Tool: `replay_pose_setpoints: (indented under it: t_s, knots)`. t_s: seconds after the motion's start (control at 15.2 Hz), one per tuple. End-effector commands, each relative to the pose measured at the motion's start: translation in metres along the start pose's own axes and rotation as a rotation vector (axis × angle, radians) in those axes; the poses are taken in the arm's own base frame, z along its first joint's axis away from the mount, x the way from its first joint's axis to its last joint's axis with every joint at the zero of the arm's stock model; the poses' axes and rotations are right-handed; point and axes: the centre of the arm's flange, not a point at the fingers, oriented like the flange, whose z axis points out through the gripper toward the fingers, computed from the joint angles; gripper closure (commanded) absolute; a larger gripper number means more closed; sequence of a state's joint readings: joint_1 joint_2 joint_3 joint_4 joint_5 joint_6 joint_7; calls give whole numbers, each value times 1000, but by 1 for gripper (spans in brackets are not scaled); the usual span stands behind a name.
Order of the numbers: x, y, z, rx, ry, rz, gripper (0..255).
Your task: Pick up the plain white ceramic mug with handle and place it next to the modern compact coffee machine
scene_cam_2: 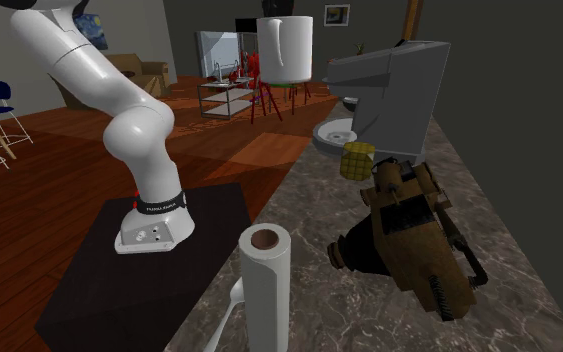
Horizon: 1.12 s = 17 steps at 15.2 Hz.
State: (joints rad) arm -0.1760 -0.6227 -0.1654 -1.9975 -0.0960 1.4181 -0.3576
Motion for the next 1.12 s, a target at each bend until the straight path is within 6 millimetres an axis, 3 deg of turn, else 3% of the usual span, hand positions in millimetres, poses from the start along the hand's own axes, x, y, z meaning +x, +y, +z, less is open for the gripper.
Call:
replay_pose_setpoints:
  t_s: [0.0, 1.06]
  knots:
    - [1, 0, -11, 0, 0, 0, 255]
    - [4, 1, -95, 0, 0, 0, 255]
